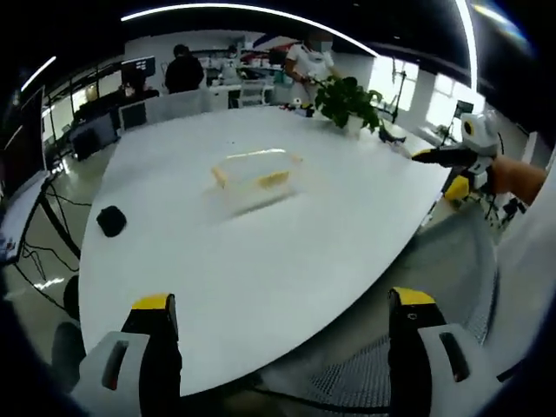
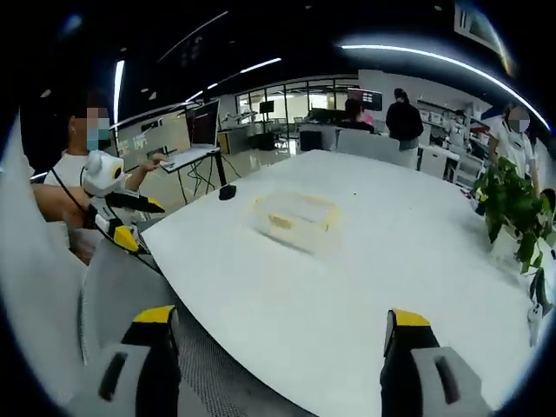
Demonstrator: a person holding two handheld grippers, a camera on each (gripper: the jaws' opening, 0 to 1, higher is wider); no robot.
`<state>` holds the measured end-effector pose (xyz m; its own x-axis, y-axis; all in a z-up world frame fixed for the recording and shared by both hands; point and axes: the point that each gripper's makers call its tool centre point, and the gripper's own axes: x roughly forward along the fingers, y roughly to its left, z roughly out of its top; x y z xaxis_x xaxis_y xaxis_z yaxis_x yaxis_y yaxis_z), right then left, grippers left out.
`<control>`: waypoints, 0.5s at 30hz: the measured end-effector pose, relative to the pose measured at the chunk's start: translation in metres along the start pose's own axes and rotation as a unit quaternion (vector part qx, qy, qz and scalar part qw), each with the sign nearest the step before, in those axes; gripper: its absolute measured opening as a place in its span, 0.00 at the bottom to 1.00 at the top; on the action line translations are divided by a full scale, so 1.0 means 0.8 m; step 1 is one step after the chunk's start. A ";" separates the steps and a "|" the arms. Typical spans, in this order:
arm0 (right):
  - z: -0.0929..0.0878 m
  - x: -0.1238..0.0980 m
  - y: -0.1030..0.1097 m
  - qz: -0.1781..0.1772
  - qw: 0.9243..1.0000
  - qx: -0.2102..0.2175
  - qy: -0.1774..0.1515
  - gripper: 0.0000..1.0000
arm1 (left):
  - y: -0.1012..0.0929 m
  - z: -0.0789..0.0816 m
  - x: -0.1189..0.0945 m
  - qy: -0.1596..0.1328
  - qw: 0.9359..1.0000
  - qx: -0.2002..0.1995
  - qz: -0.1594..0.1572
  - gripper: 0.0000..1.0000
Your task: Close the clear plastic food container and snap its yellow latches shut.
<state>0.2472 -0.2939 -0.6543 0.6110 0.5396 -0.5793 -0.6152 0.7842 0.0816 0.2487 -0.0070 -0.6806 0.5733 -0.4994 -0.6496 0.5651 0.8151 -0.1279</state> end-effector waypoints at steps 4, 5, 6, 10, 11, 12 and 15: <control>-0.004 -0.004 -0.001 0.000 1.000 -0.001 0.004 0.99 | 0.000 0.002 -0.003 -0.004 1.000 0.001 0.003 0.99; -0.004 -0.004 -0.001 -0.002 1.000 -0.002 0.005 0.99 | 0.001 0.003 -0.004 -0.005 1.000 -0.001 0.004 0.99; -0.004 -0.006 -0.002 -0.004 1.000 -0.003 0.004 0.99 | 0.000 0.003 -0.005 -0.006 1.000 -0.001 0.004 0.99; -0.004 -0.009 -0.004 -0.006 1.000 0.006 -0.001 0.99 | -0.003 0.000 -0.004 -0.007 1.000 -0.004 -0.002 0.99; -0.007 -0.008 -0.005 -0.006 1.000 0.006 0.000 0.99 | -0.003 0.001 -0.004 -0.009 1.000 -0.004 0.000 0.99; -0.010 -0.008 -0.005 -0.006 1.000 0.007 0.004 0.99 | -0.003 0.001 -0.004 -0.009 1.000 -0.004 0.001 0.99; -0.013 -0.010 -0.003 -0.004 1.000 0.000 0.006 0.99 | -0.005 0.002 -0.006 -0.012 1.000 -0.004 0.001 0.99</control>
<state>0.2389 -0.3030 -0.6582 0.6096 0.5296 -0.5899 -0.6104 0.7883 0.0770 0.2445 -0.0086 -0.6755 0.5886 -0.5046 -0.6316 0.5598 0.8181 -0.1319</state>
